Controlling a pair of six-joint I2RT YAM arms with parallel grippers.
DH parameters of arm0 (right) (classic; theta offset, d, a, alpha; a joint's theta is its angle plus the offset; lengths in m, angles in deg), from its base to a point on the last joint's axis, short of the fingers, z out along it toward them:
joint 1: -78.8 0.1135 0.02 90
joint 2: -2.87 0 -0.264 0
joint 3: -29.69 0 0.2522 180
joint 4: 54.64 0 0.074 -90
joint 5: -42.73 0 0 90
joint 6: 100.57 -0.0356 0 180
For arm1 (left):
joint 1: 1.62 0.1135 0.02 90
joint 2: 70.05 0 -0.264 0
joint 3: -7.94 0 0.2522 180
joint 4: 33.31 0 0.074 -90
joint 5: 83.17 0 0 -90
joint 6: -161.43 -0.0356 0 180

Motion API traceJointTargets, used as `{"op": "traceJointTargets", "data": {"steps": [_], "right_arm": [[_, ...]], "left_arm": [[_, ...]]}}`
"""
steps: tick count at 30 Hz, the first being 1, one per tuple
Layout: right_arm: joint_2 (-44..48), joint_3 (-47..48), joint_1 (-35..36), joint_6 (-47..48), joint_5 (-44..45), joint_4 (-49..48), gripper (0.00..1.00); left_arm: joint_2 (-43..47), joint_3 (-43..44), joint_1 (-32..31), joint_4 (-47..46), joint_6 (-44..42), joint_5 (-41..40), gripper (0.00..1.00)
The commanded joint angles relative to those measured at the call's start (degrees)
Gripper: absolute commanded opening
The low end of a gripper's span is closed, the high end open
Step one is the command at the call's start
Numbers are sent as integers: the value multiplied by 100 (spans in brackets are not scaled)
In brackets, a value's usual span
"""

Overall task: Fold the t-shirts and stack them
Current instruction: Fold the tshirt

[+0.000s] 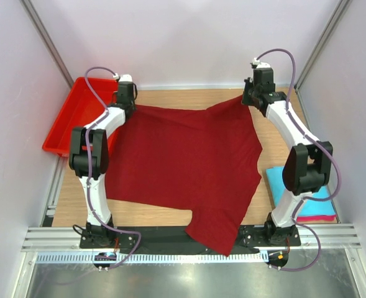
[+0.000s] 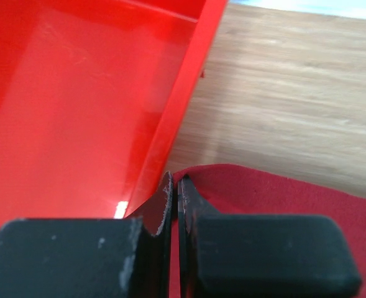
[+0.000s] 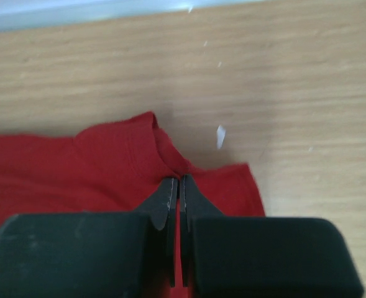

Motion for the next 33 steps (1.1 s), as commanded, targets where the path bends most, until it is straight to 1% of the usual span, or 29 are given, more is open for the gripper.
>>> {"op": "traceJointTargets", "data": {"steps": [1, 6, 9, 13, 16, 24, 29, 30, 33], "right_arm": [[910, -362, 255, -413, -223, 817, 1], [1463, -1022, 458, -641, -196, 1345, 1], [1754, -1312, 467, -807, -267, 1529, 1], [2132, -1663, 467, -992, -117, 1794, 1], [2404, -1900, 458, -993, -213, 1873, 1], [3036, -2349, 467, -1045, -355, 2321, 1], [3248, -2639, 467, -1028, -398, 2488, 1], [3275, -2692, 467, -1019, -616, 2497, 1], [3336, -2903, 467, -1072, -820, 2497, 1]], "left_arm": [[83, 170, 42, 120, -288, -456, 0], [101, 108, 42, 278, -288, -403, 0], [101, 117, 42, 515, -174, -333, 0], [189, 38, 34, 788, -34, -184, 0], [250, -50, 34, 946, -25, -253, 0], [434, -305, 43, 1087, -288, -394, 0], [610, -410, 43, 1061, -481, -499, 0], [628, -419, 34, 1061, -499, -561, 0], [707, -454, 42, 1061, -578, -728, 0]]}}
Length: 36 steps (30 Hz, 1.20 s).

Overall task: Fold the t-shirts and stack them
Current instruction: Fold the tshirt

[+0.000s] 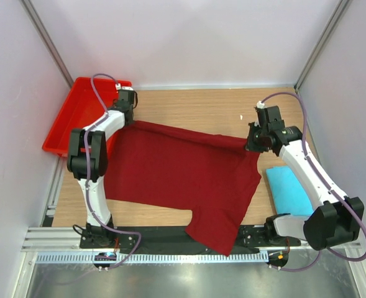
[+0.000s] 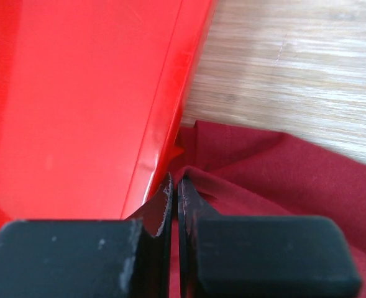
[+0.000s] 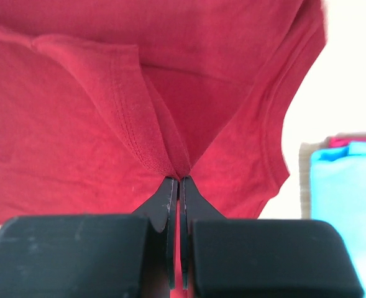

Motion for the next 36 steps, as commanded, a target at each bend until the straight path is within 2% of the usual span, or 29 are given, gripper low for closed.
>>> {"op": "traceJointTargets", "data": {"steps": [1, 14, 24, 32, 36], "right_arm": [[174, -215, -3, -73, -424, 62, 1], [209, -584, -3, -275, -592, 88, 1], [613, -312, -3, -310, -531, 581, 1], [684, -637, -3, -345, -654, 669, 1], [587, -830, -3, -372, -645, 625, 4]], "left_arm": [[513, -41, 45, -98, -202, -459, 0], [671, -454, 27, 87, -229, -205, 0], [733, -551, 27, 87, -211, -29, 0], [733, -666, 27, 122, -194, -266, 0], [733, -701, 27, 218, -185, -319, 0]]}}
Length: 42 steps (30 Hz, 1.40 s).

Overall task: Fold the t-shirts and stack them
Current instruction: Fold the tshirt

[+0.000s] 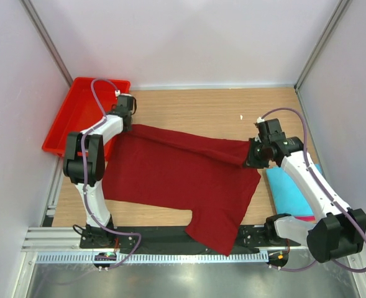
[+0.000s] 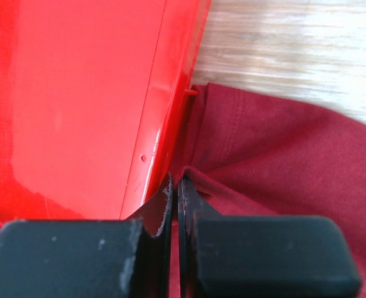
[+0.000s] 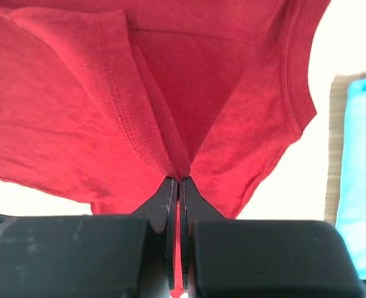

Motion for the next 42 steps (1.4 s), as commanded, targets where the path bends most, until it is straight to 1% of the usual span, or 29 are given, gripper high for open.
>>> {"op": "traceJointTargets", "data": {"steps": [1, 5, 6, 7, 8, 9, 11, 12, 15, 16, 18, 20, 21, 22, 25, 28, 32, 34, 37, 38, 40, 42], "right_arm": [[-42, -114, -5, -59, -51, 65, 5], [-245, -167, 3, -94, -112, 74, 8], [-341, -158, -14, -94, -86, 118, 10], [-394, -140, -5, -86, 88, 179, 11], [-438, -131, -5, -33, 160, 301, 12], [-534, -114, -5, 2, 230, 363, 16], [-587, -96, -5, 28, 161, 364, 26], [-605, -61, -5, 37, 39, 347, 39], [-597, 26, -5, 29, -358, 320, 62], [-536, 44, -5, 20, -367, 355, 65], [-491, 114, -5, -24, -271, 329, 69], [-639, 254, -23, -85, -69, 276, 70], [-727, 421, -32, -147, 219, 215, 70], [-815, 492, -49, -339, 344, 32, 70], [-1342, 817, -128, -743, 800, -363, 70], [-1905, 1107, -128, -1191, 1029, -794, 70], [-2590, 1283, -128, -1859, 1224, -1340, 64], [-2941, 1319, -128, -2062, 1328, -1568, 61], [-3232, 1258, -120, -2432, 1443, -1832, 56], [-3285, 1222, -120, -2493, 1513, -1911, 48], [-3426, 1117, -128, -2678, 1671, -1982, 43], [-3567, 986, -172, -2775, 1926, -2018, 40]], "left_arm": [[304, -47, 36, 70, -23, -221, 0], [287, -12, 36, 254, 82, -343, 0], [287, 31, 27, 377, 126, -370, 1], [278, 49, 36, 456, 205, -353, 5], [304, 84, 27, 535, 336, -318, 6], [339, 76, 36, 649, 407, -213, 13], [409, 41, 1, 746, 608, -151, 20], [497, -12, -17, 808, 653, -151, 28], [638, -21, -87, 1018, 733, -177, 36], [673, 5, -113, 1098, 741, -273, 41], [735, 136, -122, 1343, 742, -283, 44], [805, 251, -131, 1554, 759, -177, 44], [849, 312, -140, 1721, 803, -151, 44], [988, 296, -175, 1775, 838, -133, 43], [1322, 103, -271, 1863, 1022, 69, 41], [1569, -143, -447, 1942, 1224, 288, 39], [1938, -372, -676, 2038, 1462, 552, 37], [2026, -434, -763, 2083, 1558, 833, 36], [2263, -530, -878, 2118, 1787, 1167, 36], [2325, -592, -904, 2109, 1892, 1220, 36], [2492, -636, -940, 2109, 2007, 1422, 35], [2598, -680, -948, 2109, 2104, 1554, 35]]}}
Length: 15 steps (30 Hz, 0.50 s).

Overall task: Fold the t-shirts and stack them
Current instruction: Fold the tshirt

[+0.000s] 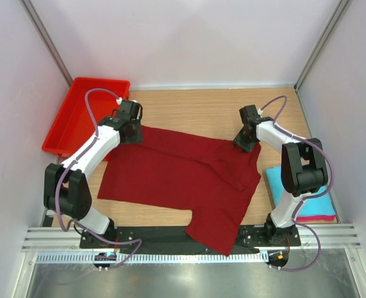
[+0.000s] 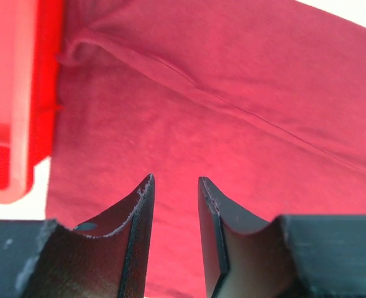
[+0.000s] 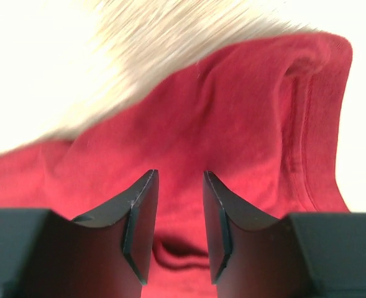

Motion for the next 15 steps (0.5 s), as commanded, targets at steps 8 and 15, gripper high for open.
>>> {"op": "traceJointTargets", "data": {"steps": [8, 15], "right_arm": [[-1066, 497, -627, 491, 1097, -484, 48], [-2554, 2924, -892, 2188, 992, 280, 56]], "left_arm": [[641, 37, -24, 50, 389, 628, 33], [326, 186, -24, -11, 546, 892, 32]]}}
